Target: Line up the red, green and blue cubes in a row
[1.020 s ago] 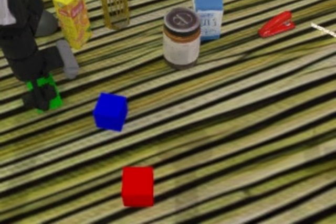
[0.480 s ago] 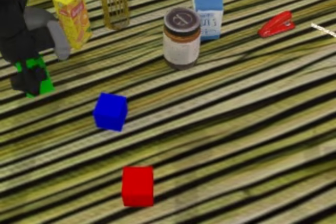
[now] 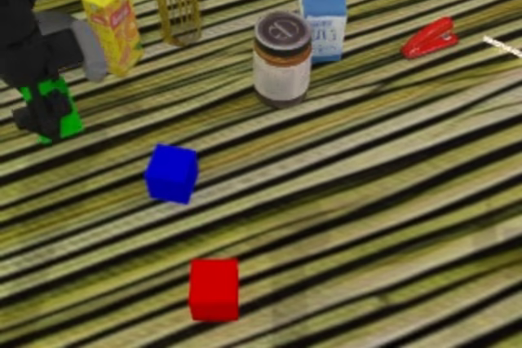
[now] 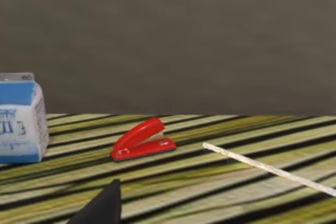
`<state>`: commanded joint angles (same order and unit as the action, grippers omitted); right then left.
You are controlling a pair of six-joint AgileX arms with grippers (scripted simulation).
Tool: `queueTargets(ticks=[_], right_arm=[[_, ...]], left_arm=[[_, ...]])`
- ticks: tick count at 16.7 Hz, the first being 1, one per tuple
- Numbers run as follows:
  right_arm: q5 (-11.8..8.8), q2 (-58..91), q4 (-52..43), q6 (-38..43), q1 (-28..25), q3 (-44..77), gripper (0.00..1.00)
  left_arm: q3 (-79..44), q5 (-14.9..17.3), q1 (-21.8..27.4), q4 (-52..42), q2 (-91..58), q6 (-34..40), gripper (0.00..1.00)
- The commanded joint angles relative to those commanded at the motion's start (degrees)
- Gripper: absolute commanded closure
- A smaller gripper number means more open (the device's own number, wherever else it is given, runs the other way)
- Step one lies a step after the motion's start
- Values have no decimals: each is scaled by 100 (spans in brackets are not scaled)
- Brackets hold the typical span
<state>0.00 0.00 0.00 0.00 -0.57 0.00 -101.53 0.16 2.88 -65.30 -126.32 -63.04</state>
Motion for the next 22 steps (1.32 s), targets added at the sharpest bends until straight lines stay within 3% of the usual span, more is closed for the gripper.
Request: queueTargets(ticks=[4,12,14,17,22], right_arm=[[0,0,0,0,0,0,0],[0,0,0,0,0,0,0],[0,0,0,0,0,0,0],[0,0,0,0,0,0,0],[0,0,0,0,0,0,0]], left_arm=[[303,-6,866,50,262,400,100],[1486,-9,3871,215,1197,1864,100],[1721,-17,4418,269,1411,2161,100],[1902,-30,4781,320,1589,2389,100],[1903,-25,4775,329,1561,2375,100]])
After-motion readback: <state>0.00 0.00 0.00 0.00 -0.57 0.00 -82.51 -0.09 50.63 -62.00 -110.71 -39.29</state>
